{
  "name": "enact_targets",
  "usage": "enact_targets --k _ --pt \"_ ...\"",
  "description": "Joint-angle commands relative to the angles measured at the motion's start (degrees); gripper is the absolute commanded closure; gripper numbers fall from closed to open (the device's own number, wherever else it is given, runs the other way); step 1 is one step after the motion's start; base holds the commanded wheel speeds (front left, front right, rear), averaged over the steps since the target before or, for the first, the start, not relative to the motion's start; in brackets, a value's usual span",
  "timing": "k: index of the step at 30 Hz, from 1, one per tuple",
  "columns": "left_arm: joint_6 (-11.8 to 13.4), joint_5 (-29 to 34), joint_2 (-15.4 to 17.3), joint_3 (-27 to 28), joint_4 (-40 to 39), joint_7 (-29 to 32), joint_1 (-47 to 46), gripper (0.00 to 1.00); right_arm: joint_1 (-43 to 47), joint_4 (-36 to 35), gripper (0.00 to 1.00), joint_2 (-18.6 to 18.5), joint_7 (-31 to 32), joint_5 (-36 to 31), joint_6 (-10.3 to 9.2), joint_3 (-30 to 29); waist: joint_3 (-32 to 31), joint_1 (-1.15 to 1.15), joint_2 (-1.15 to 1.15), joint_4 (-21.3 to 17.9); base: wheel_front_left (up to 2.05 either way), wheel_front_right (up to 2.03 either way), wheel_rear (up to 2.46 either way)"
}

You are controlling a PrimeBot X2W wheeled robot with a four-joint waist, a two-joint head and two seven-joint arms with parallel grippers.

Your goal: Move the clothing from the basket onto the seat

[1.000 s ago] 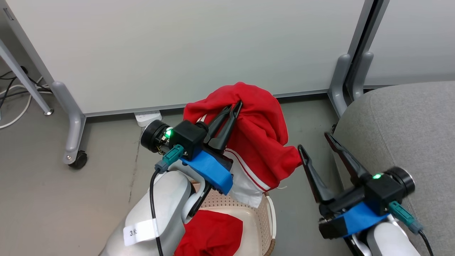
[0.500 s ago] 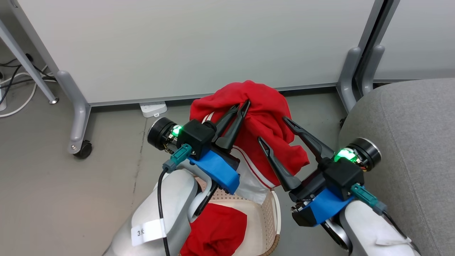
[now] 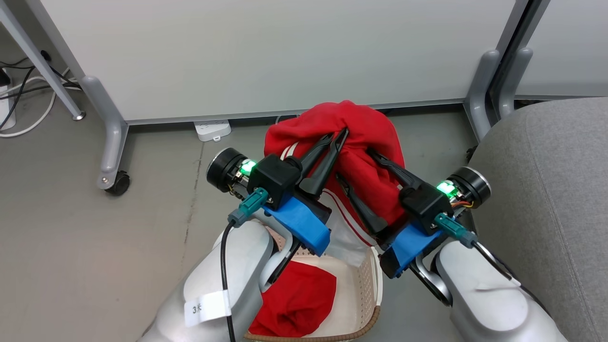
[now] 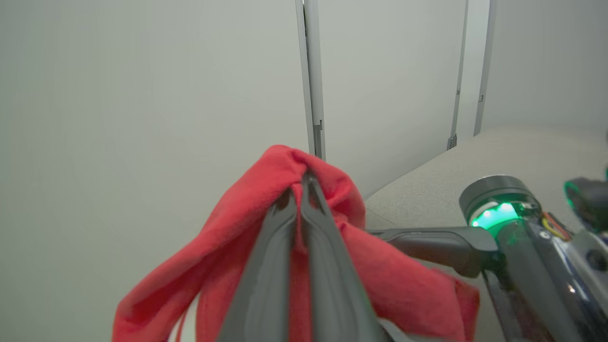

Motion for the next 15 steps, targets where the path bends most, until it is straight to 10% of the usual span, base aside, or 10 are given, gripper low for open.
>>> enact_targets --k 1,3,15 --pt "-0.32 0.14 -0.16 -0.08 -0.28 -0.29 -0.97 1.0 -1.59 1.96 0.0 0.74 -0.02 -0.43 0.01 0.28 0.16 0.0 0.0 0.18 0.0 0.0 0.0" --pt "-0.32 0.06 -0.22 -0.24 -0.3 -0.29 -1.12 1.0 -2.37 3.46 1.0 1.25 -0.01 0.04 0.01 0.61 0.23 0.0 0.0 0.3 0.0 0.0 0.0" --pt "-0.23 -0.04 -0.34 -0.54 -0.04 -0.29 -1.38 1.0 -3.45 5.2 1.0 1.94 -0.01 0.75 0.01 1.04 0.17 0.0 0.0 0.33 0.0 0.0 0.0"
